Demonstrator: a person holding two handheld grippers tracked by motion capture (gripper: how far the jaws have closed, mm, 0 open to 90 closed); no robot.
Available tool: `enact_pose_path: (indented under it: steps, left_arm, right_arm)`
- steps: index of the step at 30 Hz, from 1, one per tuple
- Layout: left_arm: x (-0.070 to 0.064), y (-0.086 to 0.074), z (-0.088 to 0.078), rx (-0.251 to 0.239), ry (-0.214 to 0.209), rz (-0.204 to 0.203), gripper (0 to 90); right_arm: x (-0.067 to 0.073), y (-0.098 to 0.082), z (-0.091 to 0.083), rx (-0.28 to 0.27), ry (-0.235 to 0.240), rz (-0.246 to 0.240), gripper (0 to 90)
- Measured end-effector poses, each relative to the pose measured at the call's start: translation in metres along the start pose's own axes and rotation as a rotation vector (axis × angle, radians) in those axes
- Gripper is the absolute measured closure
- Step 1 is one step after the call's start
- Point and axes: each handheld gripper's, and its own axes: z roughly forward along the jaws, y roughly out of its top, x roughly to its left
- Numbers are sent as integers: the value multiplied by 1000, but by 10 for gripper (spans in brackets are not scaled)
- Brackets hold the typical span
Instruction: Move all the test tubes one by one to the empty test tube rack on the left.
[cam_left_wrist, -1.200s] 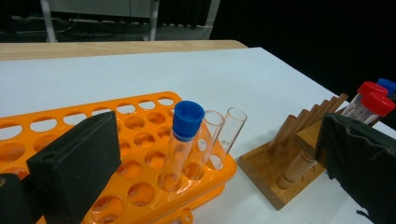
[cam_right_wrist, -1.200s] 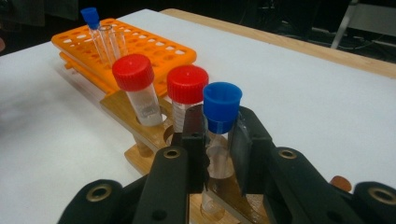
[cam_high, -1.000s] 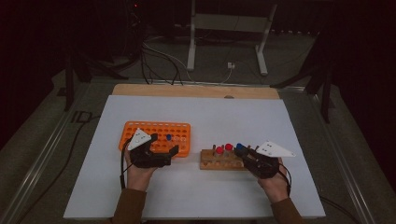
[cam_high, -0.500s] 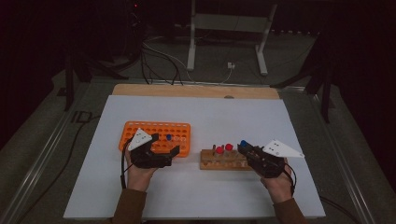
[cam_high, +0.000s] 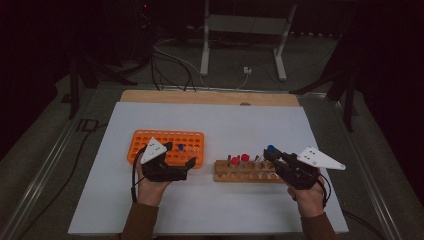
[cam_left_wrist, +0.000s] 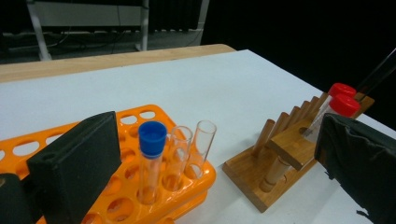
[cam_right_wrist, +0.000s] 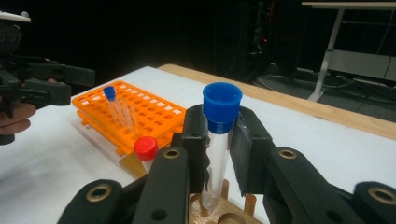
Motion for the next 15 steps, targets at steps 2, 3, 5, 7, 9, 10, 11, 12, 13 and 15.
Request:
enact_pose_path:
  steps: [2, 3, 5, 7, 9, 10, 11, 12, 13, 15]
  left_arm:
    - [-4, 2, -1, -6, -2, 12, 12]
    - [-6, 4, -2, -10, -5, 18, 12]
    - [-10, 7, -4, -19, -14, 30, 12]
    - [-16, 10, -4, -24, -23, 41, 13]
    - [-18, 11, -5, -27, -31, 48, 13]
    - [-24, 13, -5, -31, -45, 60, 13]
    - [-26, 14, -4, -30, -52, 68, 13]
    - [-26, 14, -4, -30, -52, 68, 15]
    - [-32, 15, -4, -30, -68, 81, 15]
    - [-35, 16, -3, -29, -77, 86, 16]
  right_arm:
    - [1, 2, -2, 0, 15, 2, 764]
    - [2, 3, -2, 2, 21, -3, 763]
    - [5, 4, -2, 9, 38, -12, 763]
    - [10, 6, -1, 19, 52, -23, 763]
    - [14, 7, 0, 24, 69, -36, 763]
    - [16, 8, 0, 25, 75, -42, 762]
    - [19, 8, 1, 29, 83, -44, 762]
    - [21, 8, 2, 30, 91, -46, 762]
    - [23, 8, 3, 33, 99, -49, 762]
    - [28, 7, 6, 41, 114, -55, 762]
